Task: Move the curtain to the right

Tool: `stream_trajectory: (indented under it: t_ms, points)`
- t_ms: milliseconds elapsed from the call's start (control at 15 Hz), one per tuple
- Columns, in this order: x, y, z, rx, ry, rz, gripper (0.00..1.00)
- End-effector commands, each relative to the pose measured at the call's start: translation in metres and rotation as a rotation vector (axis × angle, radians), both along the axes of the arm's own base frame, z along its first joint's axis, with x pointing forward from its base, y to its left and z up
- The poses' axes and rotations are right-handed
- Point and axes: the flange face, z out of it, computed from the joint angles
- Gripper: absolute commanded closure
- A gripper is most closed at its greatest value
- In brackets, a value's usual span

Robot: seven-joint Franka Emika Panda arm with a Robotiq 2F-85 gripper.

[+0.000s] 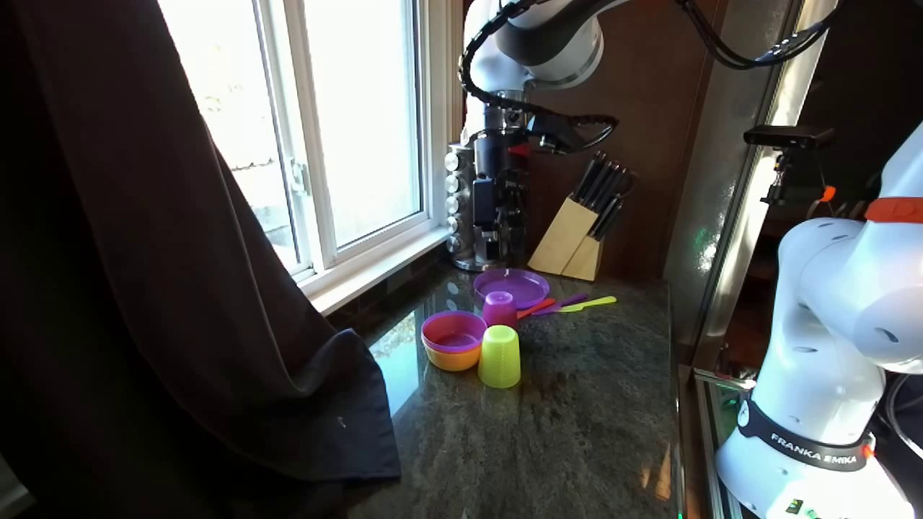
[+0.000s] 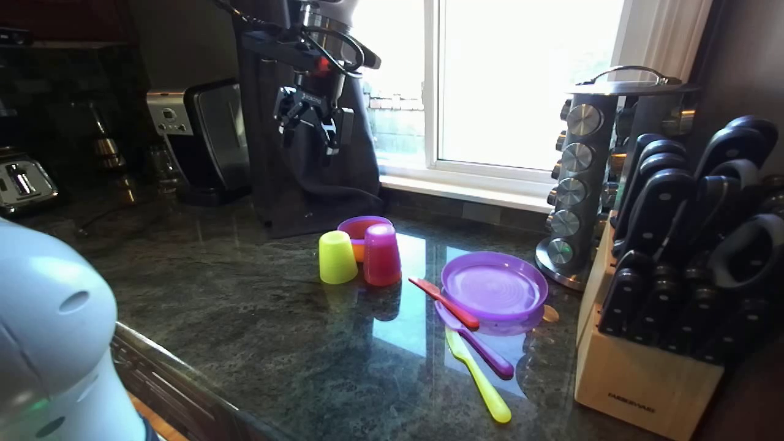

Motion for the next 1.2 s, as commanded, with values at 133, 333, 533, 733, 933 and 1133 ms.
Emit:
stream_trajectory:
  t_ms: [133, 333, 533, 733, 933, 1133]
  points:
    - [0.010, 0.013, 0.012, -0.035, -0.007, 0.031, 0.00]
    - [0.018, 0.043, 0.048, -0.113, -0.094, 0.094, 0.00]
    - [0.015, 0.063, 0.091, -0.139, -0.215, 0.098, 0.00]
    - [0.008, 0.077, 0.133, -0.136, -0.353, 0.078, 0.00]
    - [0.002, 0.091, 0.170, -0.121, -0.512, 0.073, 0.00]
    - [0.002, 0.116, 0.204, -0.111, -0.689, 0.059, 0.00]
